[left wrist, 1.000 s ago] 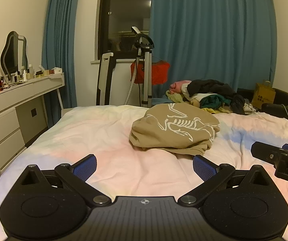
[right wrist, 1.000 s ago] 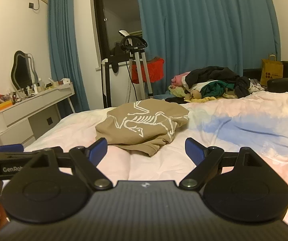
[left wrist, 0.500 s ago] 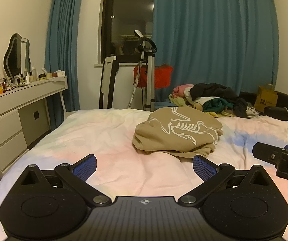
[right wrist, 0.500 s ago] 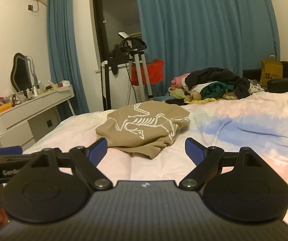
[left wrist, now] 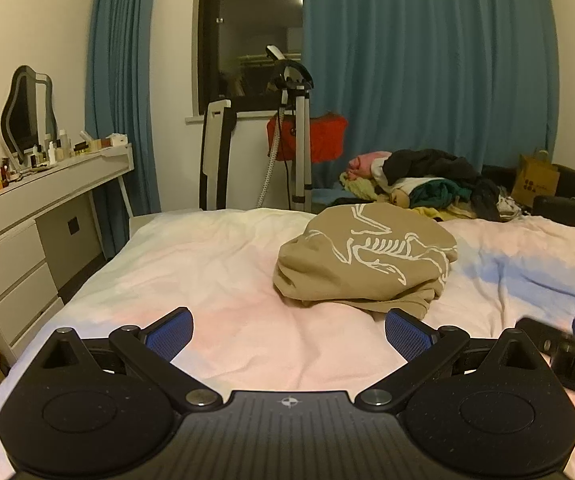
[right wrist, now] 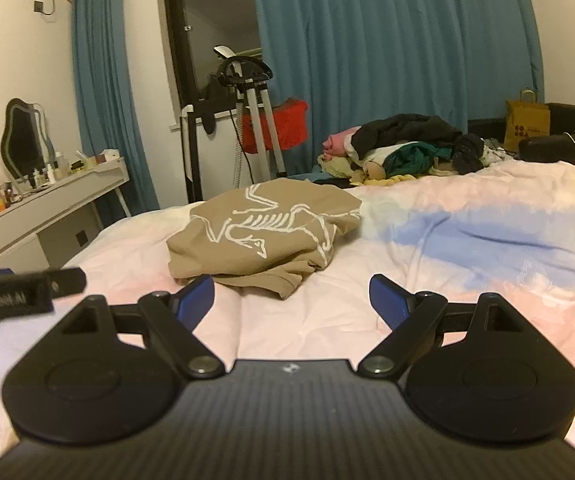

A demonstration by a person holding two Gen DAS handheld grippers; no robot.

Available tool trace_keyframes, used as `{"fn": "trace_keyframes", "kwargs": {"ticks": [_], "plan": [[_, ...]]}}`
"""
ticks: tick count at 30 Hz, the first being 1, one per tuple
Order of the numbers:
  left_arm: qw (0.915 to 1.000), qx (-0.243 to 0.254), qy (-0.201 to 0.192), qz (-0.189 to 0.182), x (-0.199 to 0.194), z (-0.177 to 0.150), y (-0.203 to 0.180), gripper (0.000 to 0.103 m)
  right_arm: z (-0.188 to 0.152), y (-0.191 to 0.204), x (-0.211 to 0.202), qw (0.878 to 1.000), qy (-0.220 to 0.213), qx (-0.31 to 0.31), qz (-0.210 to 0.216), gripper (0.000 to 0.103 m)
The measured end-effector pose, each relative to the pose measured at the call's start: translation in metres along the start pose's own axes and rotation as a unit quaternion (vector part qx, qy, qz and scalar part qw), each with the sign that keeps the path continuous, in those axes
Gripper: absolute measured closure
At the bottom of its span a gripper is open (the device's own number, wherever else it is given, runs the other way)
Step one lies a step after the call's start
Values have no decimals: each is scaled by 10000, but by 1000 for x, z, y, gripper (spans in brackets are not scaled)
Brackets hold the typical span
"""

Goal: Fold clothes
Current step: 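Move both grippers toward the crumpled beige T-shirt on the bed, then grasp the beige T-shirt edge with the right gripper and lift it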

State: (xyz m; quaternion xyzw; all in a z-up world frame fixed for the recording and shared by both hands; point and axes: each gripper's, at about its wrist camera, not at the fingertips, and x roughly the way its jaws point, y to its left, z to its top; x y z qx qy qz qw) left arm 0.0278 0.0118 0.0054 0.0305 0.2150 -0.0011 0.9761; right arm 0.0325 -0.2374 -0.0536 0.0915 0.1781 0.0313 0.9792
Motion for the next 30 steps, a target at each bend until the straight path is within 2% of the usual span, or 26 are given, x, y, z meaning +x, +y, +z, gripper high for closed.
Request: {"fn": "trace_keyframes", "kwargs": {"ticks": [5,14,15,16,18,19,23,28,30], "plan": [[9994,310,-113,89,9,6,-1,0,-8,-4,13,9996,110,246,-10,17],[10000,-82,2,-42,24,-11,8,0,-20,-2,33,9993,34,359,20,18],[9999,-102,-30,-18,23,-11,10,0,-21,0,37,9994,55,342,61,19],[9999,-123,-61,5,22,-11,13,0,-21,1,42,9994,93,318,102,25],[9996,-208,-159,66,21,-9,19,0,-23,6,55,9992,250,244,189,26],[9994,-259,-204,90,21,-8,22,0,-24,9,63,9989,346,204,246,31],[9987,-202,-350,323,28,-3,35,0,-18,24,105,9966,675,-199,428,32],[9971,-627,-217,375,52,2,60,0,-9,45,163,9931,937,-627,335,33],[9963,-748,-127,398,63,-1,67,0,-11,54,184,9904,1073,-863,98,34]]}}
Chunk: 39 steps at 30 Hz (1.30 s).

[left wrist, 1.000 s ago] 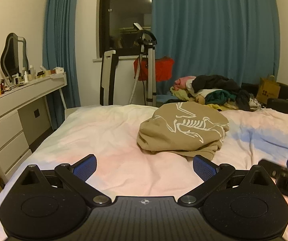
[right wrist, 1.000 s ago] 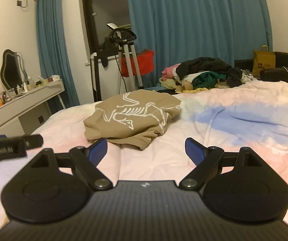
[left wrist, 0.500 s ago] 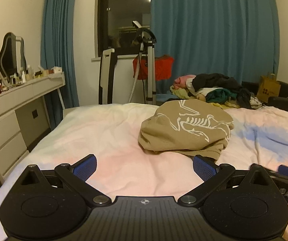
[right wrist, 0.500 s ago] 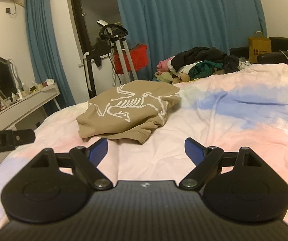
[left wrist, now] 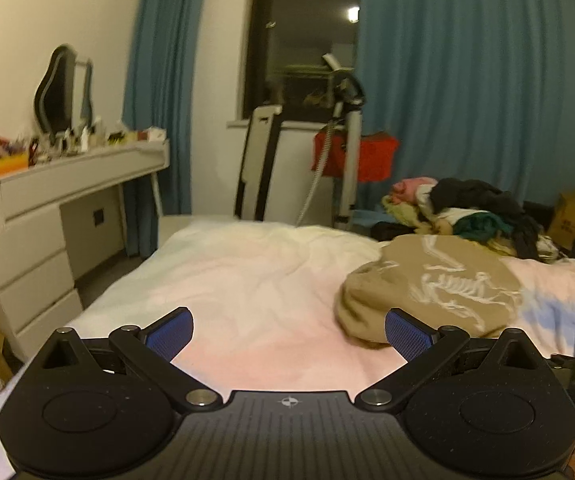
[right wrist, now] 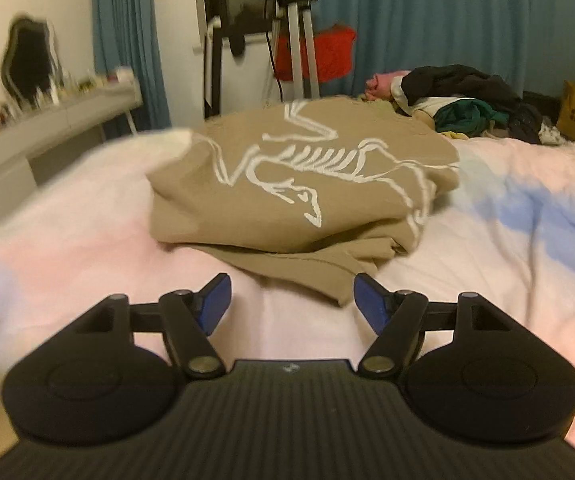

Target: Fold clothes

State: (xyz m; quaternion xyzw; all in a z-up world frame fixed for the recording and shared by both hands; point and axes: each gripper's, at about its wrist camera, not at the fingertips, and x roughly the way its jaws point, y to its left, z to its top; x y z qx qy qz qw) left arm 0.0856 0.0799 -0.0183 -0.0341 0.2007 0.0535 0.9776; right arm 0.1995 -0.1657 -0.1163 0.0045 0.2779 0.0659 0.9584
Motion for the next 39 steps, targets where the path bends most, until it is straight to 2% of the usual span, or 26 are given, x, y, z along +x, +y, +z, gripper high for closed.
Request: {"fn": "trace_keyframes", "kwargs": {"ticks": [3,5,8,9,10,13,18,20,23,27,30,34,37,39], "plan": [[9998,-99,185,-3,18,-5,8,0,-2,0,26,9975,234,-171,-652,36],[9990,-193,375,-120,30,-8,9,0,-4,-7,35,9956,336,6,-878,37],[9967,-391,632,-315,46,-12,13,0,0,-11,30,9914,-44,59,-1307,38],[9967,-392,648,-303,47,-14,14,0,2,-13,27,9907,-227,105,-1336,59],[9969,-357,653,-272,48,-15,13,0,5,-17,24,9904,-349,191,-1321,86],[9970,-377,560,-384,42,-14,12,0,18,-23,0,9898,-727,329,-1178,94],[9963,-322,347,-723,24,-12,3,0,41,-19,-70,9836,-1566,-214,-863,97],[9938,-402,338,-983,17,-13,-1,0,50,-20,-104,9788,-1873,-329,-758,97],[9893,-536,339,-1317,2,-17,-8,0,62,-29,-157,9727,-2242,-291,-529,97],[9833,-381,270,-1762,-29,-24,-27,0,69,-43,-221,9668,-2551,-100,-133,97],[9768,60,-67,-2140,-59,-33,-50,0,60,-50,-258,9630,-2690,65,163,97],[9757,543,-263,-2108,-63,-46,-86,0,40,-60,-278,9635,-2616,378,432,97],[9746,875,-361,-2029,-61,-55,-114,0,28,-70,-279,9649,-2492,603,574,97],[9805,1044,-332,-1633,-44,-58,-131,0,23,-76,-277,9646,-2468,670,638,97]]}}
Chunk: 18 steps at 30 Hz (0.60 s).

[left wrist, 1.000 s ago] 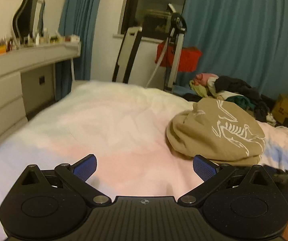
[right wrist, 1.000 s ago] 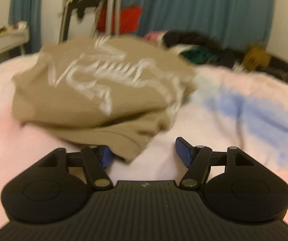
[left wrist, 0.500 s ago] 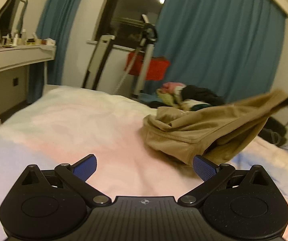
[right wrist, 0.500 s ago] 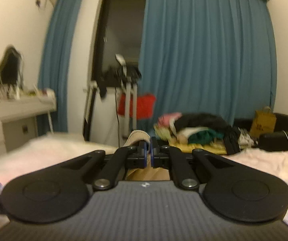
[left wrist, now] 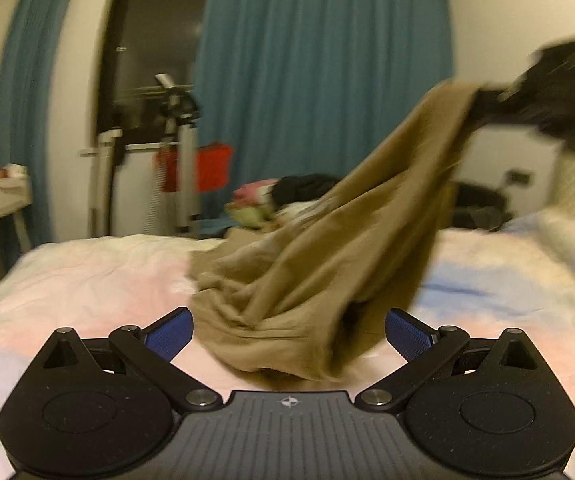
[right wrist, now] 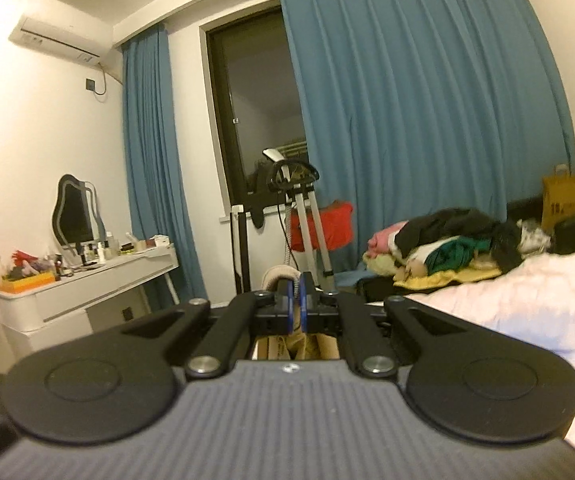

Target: Fold clothes

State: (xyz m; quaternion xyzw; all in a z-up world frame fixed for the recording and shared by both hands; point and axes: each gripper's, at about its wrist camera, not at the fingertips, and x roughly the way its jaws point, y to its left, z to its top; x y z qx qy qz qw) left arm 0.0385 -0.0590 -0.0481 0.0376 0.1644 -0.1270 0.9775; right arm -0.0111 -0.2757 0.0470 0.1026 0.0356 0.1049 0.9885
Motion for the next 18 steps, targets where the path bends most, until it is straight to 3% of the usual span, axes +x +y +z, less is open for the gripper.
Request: {"fn": "trace_keyframes", "kwargs": {"ticks": [3,9,14,18], "plan": [[9988,68,130,477,30,0,-2,0,-6,-14,-1,9998,-62,170,25,97],[9932,-89,-229,1142,61,9,22,0,-19,-52,17,9979,224,547,-279,96],[9849,-236,-506,1640,84,17,42,0,-50,-85,53,9870,989,1070,-674,95],[9835,-480,-559,1653,80,22,57,0,-76,-85,81,9762,1704,1190,-625,94]]}}
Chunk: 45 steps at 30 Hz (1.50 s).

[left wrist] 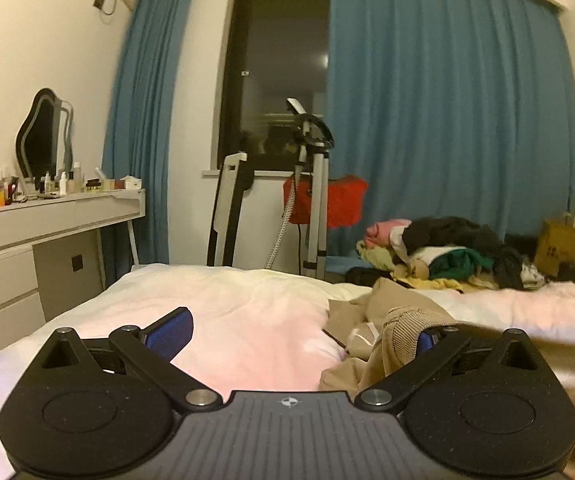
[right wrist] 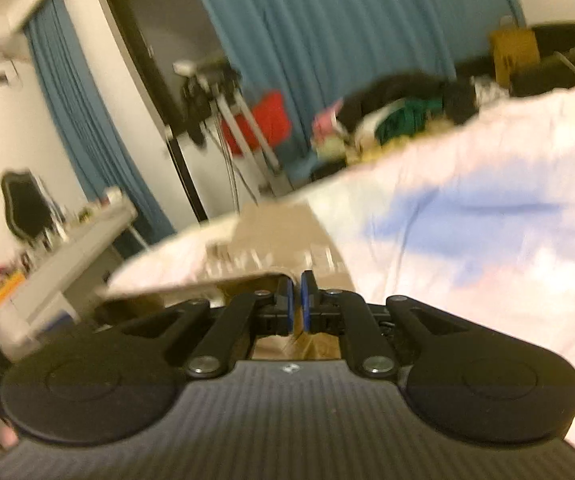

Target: Fold clothes

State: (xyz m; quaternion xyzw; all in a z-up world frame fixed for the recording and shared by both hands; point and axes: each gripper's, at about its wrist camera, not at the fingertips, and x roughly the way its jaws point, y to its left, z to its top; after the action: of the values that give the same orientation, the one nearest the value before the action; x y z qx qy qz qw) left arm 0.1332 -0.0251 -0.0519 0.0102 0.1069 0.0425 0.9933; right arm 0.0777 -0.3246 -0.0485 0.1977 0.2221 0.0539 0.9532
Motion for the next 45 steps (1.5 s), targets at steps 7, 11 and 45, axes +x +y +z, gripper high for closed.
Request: {"fn": "trace_keyframes", "kwargs": {"ticks": [7,11,45], "plan": [[9998,-143,-87,65,-10,9,14,0,-41,38,43,9794,1062,-1547,-748,52],[9997,-105,-177,110,-33,12,20,0,-61,51,43,9629,1465,-2135,-764,46],[9953,226,921,173,-23,-15,13,0,-33,4,-29,9742,-695,-137,-2145,19]]}}
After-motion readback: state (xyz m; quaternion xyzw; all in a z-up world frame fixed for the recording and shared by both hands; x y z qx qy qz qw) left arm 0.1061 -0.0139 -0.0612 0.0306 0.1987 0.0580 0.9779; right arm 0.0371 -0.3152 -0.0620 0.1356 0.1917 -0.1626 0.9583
